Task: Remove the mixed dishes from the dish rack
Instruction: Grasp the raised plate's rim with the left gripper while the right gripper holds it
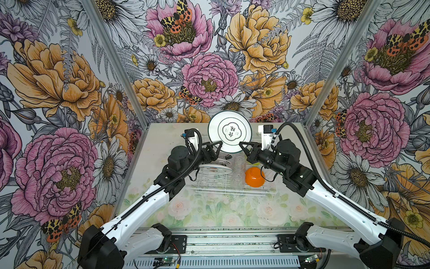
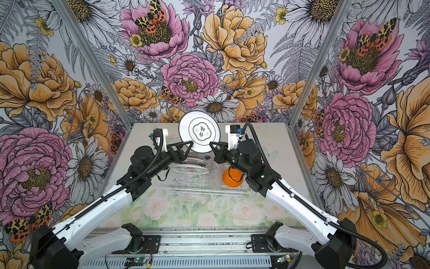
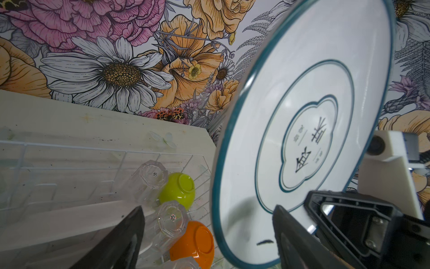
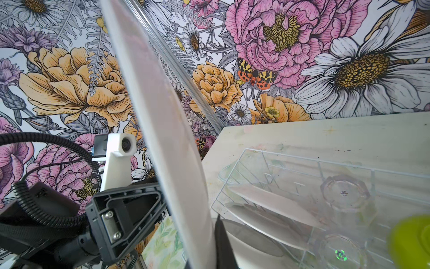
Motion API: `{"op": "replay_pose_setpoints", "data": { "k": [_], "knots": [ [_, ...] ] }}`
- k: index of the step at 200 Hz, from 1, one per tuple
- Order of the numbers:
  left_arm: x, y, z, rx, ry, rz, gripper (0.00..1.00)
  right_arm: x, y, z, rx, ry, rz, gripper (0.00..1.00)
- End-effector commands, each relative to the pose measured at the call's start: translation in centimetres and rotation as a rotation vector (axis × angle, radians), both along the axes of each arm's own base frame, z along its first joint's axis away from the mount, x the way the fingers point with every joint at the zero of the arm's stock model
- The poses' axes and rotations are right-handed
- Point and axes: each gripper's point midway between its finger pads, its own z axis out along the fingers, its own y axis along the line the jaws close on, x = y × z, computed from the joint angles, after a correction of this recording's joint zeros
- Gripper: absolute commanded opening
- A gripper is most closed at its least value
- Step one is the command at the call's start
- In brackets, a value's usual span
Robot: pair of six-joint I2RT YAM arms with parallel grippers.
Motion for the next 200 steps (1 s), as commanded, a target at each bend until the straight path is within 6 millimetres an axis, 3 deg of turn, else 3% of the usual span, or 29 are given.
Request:
{"op": "replay_pose_setpoints", "data": {
  "k": [1, 31, 79, 126, 143, 172, 182, 200],
  "knots": [
    [-0.1, -0.4, 3.4, -0.059, -0.098, -0.02, 0.78, -0.5, 0.7, 2.9, 0.103, -0.048, 0.059, 0.0],
    [-0.1, -0.8, 4.3, -0.07, -0.132, -0.038, 0.65, -0.2, 1.1, 2.4, 0.102, -0.033, 0.066, 0.0],
    [-0.2, -1.0, 4.5, -0.094, -0.146, -0.06, 0.56, 0.2, 2.3, 1.6, 0.102, 0.007, 0.113, 0.0],
    [-0.4, -0.9, 4.5, -0.094, -0.148, -0.062, 0.38, 0.7, 2.5, 0.9, 0.092, 0.014, 0.104, 0.0],
    [-0.4, -0.9, 4.3, -0.094, -0.143, -0.062, 0.28, 0.6, 2.5, 0.9, 0.093, 0.006, 0.111, 0.0],
    [-0.3, -1.0, 4.0, -0.097, -0.134, -0.061, 0.01, 0.6, 2.5, 0.8, 0.091, 0.006, 0.112, 0.0],
    [-0.3, -1.0, 4.0, -0.099, -0.13, -0.059, 0.0, 0.6, 2.5, 0.7, 0.091, 0.007, 0.111, 0.0],
    [-0.2, -0.9, 3.8, -0.098, -0.125, -0.057, 0.0, 0.7, 2.4, 0.7, 0.093, 0.002, 0.109, 0.11]
  ]
}}
